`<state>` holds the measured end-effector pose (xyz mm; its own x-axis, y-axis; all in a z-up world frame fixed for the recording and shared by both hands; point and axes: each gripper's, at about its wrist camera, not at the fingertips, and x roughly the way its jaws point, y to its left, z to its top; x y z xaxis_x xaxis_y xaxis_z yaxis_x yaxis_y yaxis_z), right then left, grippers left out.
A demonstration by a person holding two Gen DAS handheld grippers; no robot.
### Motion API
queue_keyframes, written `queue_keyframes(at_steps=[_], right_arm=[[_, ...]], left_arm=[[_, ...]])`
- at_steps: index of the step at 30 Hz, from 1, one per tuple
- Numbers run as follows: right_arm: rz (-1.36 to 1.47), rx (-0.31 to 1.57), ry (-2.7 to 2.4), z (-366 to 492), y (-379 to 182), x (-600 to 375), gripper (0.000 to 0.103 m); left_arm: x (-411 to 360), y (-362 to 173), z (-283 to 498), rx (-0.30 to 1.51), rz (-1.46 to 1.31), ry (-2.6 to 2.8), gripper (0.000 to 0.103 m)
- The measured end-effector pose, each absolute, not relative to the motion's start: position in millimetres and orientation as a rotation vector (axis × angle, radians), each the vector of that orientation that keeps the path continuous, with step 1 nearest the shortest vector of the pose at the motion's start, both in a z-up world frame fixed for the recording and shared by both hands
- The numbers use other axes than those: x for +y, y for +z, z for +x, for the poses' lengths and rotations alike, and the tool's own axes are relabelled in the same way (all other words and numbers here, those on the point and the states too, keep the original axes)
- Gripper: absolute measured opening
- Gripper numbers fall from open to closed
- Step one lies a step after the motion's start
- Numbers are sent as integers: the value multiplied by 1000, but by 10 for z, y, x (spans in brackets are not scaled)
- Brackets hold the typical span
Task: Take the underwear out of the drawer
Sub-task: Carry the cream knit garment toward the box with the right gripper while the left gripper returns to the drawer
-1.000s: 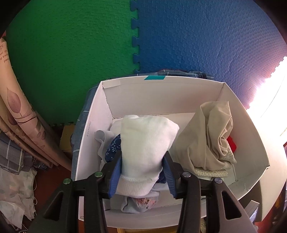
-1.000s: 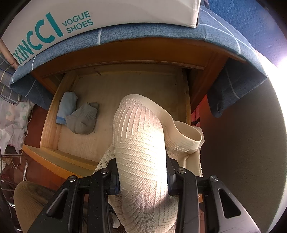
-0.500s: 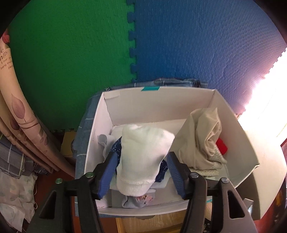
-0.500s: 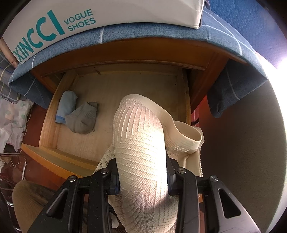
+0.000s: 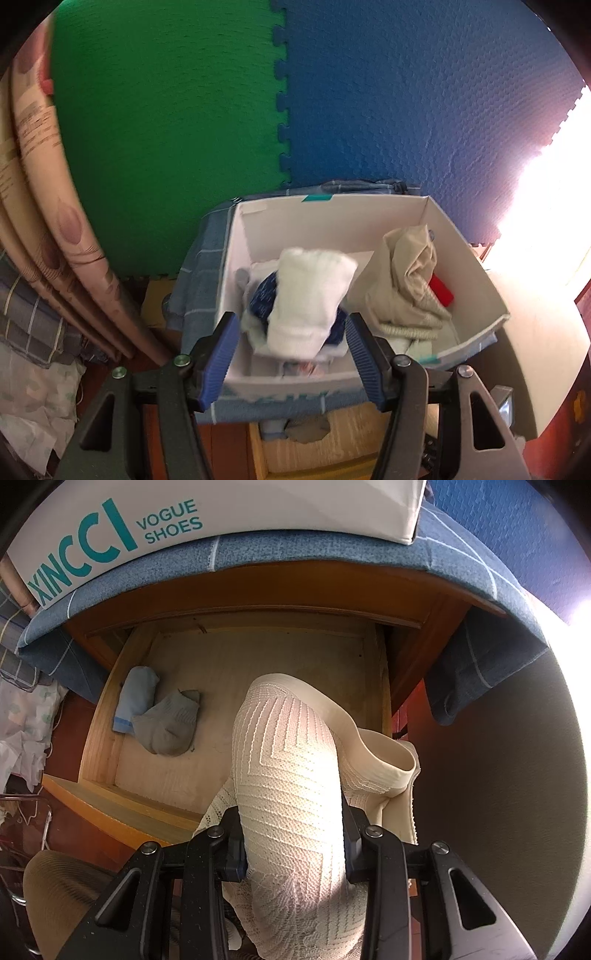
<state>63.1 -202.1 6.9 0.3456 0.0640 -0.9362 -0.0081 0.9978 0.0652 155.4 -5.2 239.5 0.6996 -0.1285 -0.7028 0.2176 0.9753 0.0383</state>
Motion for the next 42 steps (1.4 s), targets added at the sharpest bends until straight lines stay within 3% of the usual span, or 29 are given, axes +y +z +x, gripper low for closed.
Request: queue_keyframes(at_steps=[8, 27, 42], right_arm=[[40, 1196, 53, 600, 97, -2015, 33], [52, 1104, 165, 472, 426, -1991, 33], [55, 1002, 259, 294, 1222, -1887, 33]], left_arm=[[181, 2098, 1074, 749, 124, -114, 61], [169, 460, 434, 919, 10, 4, 61], [424, 237, 414, 947, -113, 113, 61]])
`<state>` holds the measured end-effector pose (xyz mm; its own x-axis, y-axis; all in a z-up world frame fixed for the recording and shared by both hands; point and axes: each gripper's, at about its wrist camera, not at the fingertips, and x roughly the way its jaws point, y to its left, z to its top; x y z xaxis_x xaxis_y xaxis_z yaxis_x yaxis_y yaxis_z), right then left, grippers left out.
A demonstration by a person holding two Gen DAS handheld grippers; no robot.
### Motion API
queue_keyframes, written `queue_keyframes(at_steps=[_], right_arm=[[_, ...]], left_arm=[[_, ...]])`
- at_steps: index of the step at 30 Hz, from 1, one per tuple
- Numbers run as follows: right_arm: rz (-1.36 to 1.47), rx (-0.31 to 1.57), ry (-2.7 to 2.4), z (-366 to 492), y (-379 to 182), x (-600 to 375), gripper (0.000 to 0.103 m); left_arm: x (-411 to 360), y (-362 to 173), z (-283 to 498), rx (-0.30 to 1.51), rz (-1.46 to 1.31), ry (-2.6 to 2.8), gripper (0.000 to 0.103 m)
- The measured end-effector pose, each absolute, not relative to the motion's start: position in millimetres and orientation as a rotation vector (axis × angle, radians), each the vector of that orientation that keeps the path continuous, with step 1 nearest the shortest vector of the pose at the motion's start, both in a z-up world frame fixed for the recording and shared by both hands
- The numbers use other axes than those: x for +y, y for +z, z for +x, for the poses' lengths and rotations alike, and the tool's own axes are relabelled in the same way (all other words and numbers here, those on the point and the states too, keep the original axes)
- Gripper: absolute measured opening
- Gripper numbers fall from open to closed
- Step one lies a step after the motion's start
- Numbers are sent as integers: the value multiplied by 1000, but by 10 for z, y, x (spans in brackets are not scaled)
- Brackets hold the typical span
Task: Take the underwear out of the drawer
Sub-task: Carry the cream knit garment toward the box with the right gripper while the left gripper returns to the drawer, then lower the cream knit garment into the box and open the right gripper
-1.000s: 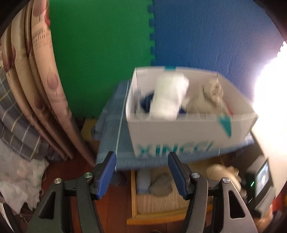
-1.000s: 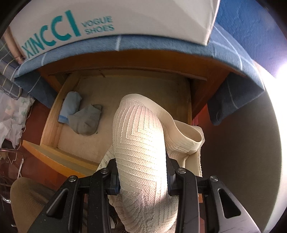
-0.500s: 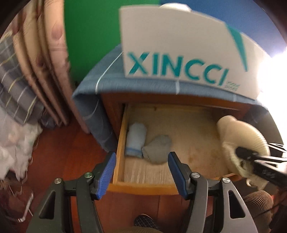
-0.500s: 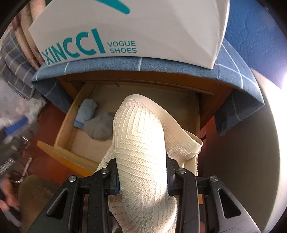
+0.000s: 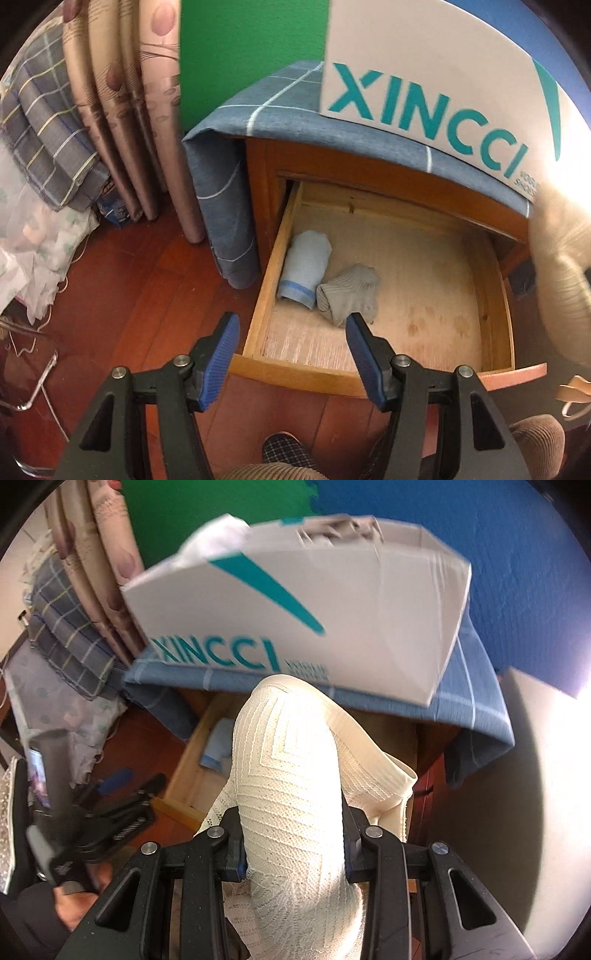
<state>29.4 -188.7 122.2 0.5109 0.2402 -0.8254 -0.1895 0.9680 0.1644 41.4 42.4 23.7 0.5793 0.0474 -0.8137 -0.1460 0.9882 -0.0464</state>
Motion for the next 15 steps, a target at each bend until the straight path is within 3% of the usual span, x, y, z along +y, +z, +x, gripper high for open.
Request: queue_keyframes(at_steps=[15], right_arm=[[77, 844, 345, 322, 2486, -1842, 33]], left_arm=[[429, 245, 405, 940, -124, 117, 61]])
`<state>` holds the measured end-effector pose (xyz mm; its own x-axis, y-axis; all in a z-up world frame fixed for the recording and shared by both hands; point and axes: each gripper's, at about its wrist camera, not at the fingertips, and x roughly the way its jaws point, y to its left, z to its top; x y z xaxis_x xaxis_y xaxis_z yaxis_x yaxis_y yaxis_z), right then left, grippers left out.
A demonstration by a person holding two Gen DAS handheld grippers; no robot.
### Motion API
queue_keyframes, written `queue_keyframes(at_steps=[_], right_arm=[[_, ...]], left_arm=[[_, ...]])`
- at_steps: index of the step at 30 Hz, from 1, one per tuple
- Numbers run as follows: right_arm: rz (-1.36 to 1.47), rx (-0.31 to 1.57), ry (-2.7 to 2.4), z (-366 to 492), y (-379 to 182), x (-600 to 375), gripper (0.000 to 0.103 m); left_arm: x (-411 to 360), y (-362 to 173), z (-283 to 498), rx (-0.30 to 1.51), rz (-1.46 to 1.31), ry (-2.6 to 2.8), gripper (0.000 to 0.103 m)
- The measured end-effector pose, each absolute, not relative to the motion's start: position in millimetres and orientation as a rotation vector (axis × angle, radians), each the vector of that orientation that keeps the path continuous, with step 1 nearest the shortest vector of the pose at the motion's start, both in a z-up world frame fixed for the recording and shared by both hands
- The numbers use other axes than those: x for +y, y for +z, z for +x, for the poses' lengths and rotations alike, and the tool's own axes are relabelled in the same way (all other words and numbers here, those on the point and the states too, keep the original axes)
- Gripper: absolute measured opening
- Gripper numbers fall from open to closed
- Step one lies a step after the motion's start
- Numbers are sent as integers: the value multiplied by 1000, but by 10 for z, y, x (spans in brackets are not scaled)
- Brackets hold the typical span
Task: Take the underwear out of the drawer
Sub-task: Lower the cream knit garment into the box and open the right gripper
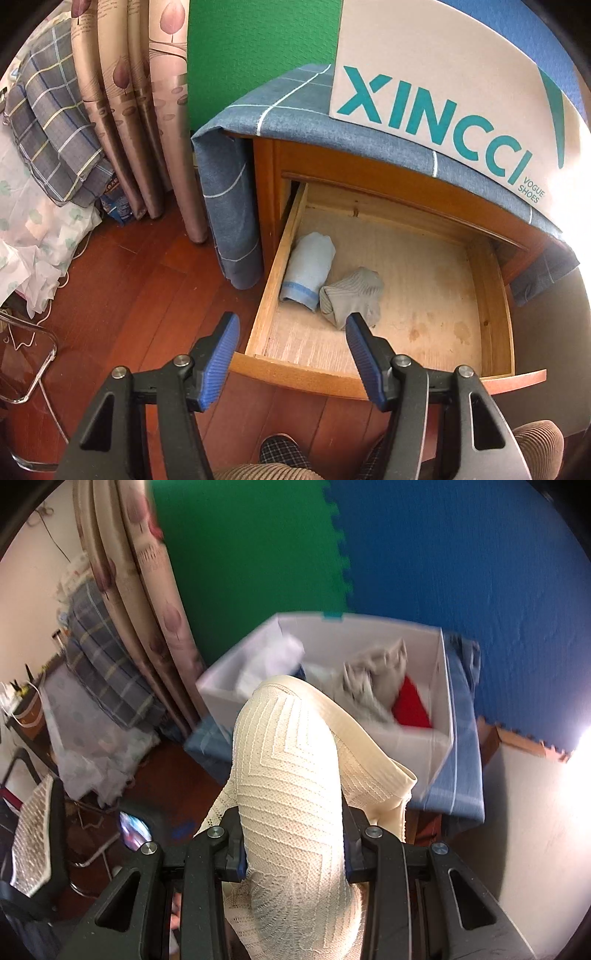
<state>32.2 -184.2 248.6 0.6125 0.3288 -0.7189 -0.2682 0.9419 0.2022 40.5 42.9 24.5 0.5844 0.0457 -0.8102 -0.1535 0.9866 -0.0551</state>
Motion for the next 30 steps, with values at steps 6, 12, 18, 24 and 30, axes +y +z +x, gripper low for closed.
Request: queue_keyframes(at_steps=[6, 12, 18, 24, 30], right_arm=[[28, 727, 311, 656, 3094, -1780, 33], [4, 668, 254, 1127, 3405, -1747, 33], [-30, 699, 179, 1680, 3267, -1767, 33], [-61, 785, 116, 2144, 2858, -1814, 33], [-61, 877, 80, 2445, 2411, -1873, 34]], left_arm=[[423, 241, 404, 940, -118, 120, 61], [418, 228, 414, 948, -111, 123, 61], [443, 207, 428, 958, -117, 119, 61], [474, 184, 437, 965, -137, 100, 61], [495, 160, 447, 974, -145, 98, 61]])
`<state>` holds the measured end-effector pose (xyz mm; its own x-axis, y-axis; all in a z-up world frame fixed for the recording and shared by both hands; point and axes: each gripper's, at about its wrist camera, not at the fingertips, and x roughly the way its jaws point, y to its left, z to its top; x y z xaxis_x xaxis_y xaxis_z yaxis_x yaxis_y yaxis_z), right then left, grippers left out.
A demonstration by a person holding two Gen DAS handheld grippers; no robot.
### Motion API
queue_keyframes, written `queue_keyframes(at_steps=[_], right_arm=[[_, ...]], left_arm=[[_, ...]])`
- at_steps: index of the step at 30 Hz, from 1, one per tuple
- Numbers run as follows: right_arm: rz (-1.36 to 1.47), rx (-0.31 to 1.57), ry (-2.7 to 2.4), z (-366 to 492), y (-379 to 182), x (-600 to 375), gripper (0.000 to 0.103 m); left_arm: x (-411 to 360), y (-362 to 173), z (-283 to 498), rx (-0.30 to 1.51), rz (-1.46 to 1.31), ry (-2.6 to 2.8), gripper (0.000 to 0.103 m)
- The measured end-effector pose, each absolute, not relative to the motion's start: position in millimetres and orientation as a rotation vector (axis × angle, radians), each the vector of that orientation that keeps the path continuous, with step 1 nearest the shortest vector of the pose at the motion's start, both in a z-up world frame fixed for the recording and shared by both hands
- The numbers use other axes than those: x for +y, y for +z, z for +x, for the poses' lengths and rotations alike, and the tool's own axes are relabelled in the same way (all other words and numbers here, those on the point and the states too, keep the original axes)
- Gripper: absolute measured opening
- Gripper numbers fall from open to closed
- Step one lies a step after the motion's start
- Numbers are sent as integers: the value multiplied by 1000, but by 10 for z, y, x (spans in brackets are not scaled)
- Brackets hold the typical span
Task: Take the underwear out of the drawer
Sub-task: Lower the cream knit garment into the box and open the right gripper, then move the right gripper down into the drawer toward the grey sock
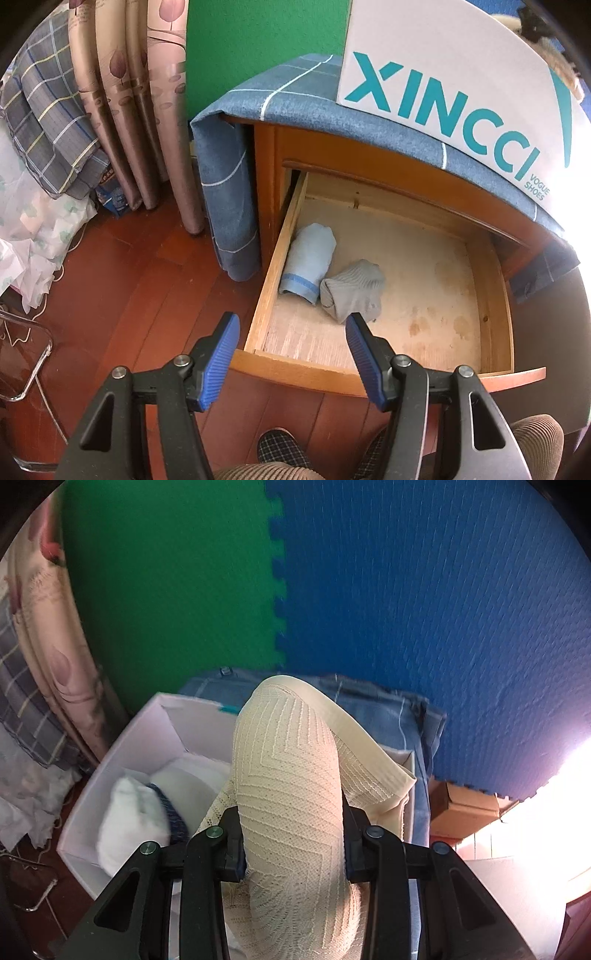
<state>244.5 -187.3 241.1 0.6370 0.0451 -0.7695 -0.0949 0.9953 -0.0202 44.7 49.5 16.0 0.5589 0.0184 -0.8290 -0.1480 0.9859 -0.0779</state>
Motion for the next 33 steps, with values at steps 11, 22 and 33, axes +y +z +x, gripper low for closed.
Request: queue_keyframes(at_steps=[11, 22, 33], right_arm=[[-32, 916, 90, 2511, 2112, -1858, 52], [-24, 857, 83, 2303, 2406, -1940, 70], [-51, 791, 139, 1793, 2702, -1970, 74]], left_arm=[[508, 126, 460, 982, -164, 87, 61], [503, 99, 474, 986, -175, 88, 61], [516, 94, 473, 988, -186, 87, 61]])
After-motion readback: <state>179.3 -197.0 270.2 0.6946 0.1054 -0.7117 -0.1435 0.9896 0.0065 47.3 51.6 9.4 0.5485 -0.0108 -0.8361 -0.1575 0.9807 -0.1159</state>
